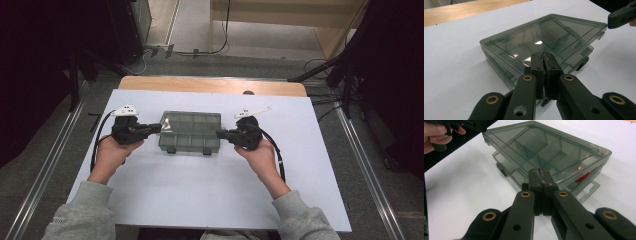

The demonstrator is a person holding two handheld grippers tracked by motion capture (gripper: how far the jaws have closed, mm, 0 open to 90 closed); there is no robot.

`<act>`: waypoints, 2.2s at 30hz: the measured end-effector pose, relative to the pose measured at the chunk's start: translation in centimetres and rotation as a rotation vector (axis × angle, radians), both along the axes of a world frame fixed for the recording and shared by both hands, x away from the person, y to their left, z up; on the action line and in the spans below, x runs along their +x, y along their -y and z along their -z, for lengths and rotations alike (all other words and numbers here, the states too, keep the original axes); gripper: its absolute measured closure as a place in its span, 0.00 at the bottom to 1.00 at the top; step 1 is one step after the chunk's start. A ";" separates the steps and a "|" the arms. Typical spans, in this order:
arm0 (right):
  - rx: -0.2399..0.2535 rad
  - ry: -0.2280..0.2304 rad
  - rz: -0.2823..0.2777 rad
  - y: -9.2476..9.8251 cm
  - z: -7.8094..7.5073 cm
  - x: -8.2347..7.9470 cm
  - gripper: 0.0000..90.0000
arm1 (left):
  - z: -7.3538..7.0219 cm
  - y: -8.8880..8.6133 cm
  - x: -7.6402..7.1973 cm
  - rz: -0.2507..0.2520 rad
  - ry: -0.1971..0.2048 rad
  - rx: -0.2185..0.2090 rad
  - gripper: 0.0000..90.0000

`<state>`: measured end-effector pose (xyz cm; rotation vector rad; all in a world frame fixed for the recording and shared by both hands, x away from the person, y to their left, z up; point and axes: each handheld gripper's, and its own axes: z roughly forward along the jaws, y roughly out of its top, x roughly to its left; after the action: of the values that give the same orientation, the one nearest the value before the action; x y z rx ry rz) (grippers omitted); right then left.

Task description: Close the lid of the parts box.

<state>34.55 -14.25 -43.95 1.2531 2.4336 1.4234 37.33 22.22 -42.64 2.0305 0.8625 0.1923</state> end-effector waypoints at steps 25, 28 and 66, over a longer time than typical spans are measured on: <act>-0.024 -0.004 0.001 -0.8 1.6 -0.5 1.00 | 1.7 0.4 -0.9 0.016 -0.007 0.003 0.97; -0.031 0.001 0.003 -1.0 1.6 -0.5 1.00 | 1.9 0.4 -0.9 0.016 -0.013 -0.004 0.97; -0.068 -0.011 0.028 -1.5 3.7 0.2 1.00 | 3.7 0.4 -0.4 0.024 -0.038 0.024 0.97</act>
<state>34.75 -12.80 -47.62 1.2782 2.4397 1.3186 36.96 21.82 -46.32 2.0717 0.8622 0.1516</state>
